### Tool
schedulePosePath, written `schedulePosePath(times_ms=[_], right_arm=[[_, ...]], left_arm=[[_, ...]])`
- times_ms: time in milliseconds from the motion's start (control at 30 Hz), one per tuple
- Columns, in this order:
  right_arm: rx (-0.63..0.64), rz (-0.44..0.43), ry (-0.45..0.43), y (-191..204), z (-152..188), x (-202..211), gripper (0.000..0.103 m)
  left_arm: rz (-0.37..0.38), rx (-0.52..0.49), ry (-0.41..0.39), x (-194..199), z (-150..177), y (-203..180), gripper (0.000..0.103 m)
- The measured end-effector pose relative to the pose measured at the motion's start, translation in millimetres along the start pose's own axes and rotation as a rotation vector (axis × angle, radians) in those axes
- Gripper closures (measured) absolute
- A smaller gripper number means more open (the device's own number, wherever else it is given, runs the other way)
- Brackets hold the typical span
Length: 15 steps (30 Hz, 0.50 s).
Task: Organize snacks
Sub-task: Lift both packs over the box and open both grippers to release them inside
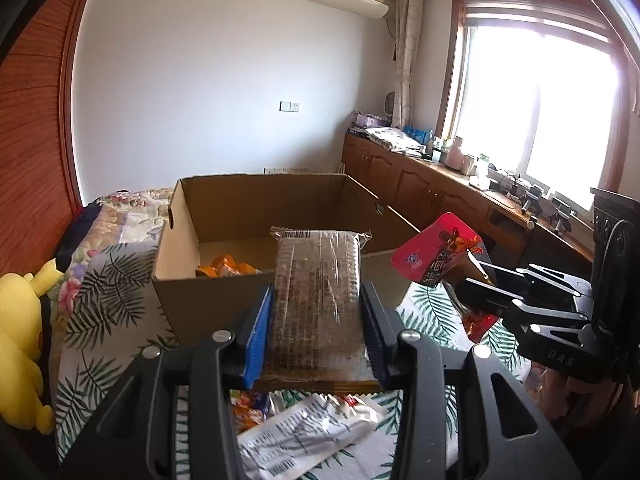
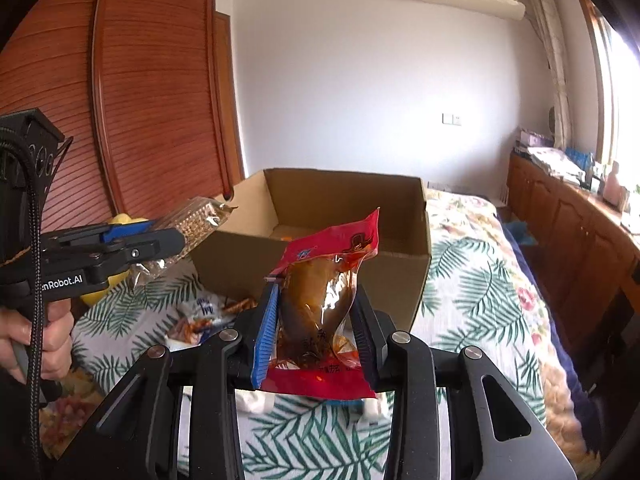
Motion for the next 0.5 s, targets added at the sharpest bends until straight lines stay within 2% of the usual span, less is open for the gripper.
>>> schedulePosePath(times_ms=[500], right_arm=[[0.04,-0.035,-0.011,-15.4,-38.2,-52.0,0.068]], left_arm=[[-0.021,0.005,-0.017,-47.0,-36.6,19.3,0.063]])
Point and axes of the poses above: each gripper's, at about its wrist camera, not at the fingertips, and x roughly against the way its jaws point, y to its left, z to its underside, the point moved 9 cm from there along -x, roughly the way its jaws point, and after that the axes turned 7 degrees about -z, right-handed, at the moved point
